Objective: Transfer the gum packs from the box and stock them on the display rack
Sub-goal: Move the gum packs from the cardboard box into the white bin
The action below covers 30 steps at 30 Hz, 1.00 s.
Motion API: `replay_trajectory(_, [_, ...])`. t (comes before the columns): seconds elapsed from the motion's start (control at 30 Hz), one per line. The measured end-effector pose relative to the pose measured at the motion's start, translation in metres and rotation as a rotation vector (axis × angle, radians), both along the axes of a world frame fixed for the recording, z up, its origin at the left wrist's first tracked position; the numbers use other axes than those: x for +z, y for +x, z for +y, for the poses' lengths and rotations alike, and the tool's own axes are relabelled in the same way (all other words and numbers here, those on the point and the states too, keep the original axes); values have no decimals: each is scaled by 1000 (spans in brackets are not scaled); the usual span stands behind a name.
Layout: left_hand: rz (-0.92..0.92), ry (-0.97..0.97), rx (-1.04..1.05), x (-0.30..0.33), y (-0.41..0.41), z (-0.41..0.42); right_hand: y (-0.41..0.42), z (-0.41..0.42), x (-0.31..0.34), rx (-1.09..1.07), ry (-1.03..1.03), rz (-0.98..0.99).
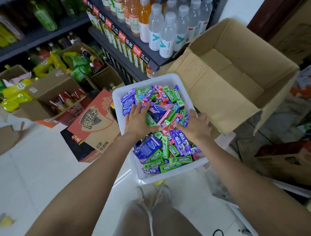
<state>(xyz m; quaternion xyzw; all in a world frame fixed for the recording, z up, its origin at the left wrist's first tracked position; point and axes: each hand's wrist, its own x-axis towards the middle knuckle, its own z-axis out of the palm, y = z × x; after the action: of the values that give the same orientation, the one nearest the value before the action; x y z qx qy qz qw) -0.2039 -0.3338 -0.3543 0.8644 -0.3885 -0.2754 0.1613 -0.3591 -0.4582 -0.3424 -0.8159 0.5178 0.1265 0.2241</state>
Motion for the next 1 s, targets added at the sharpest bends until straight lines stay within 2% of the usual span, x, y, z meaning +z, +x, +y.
replay_trajectory(0.1, [127,-231,191,2,-3,13,4,-2,-1,-15,25,-49])
replay_trajectory(0.17, [52,-285,337,3,-5,21,9,-2,-3,9,46,-81])
replay_trajectory(0.23, [-59,-168,493,6,-7,24,12,1,-3,32,35,-84])
replay_trajectory(0.27, [-44,-62,571,9,-9,24,13,2,-3,29,27,-81])
replay_trajectory(0.37, [202,107,727,10,-9,24,13,1,-1,0,19,-72])
replay_trajectory(0.43, [255,112,752,9,-9,23,14,-2,2,-21,36,-51])
replay_trajectory(0.57, [243,80,804,5,-7,21,16,-6,3,-61,67,-46])
replay_trajectory(1.0, [196,123,799,8,16,3,13,-21,-5,-250,233,-264])
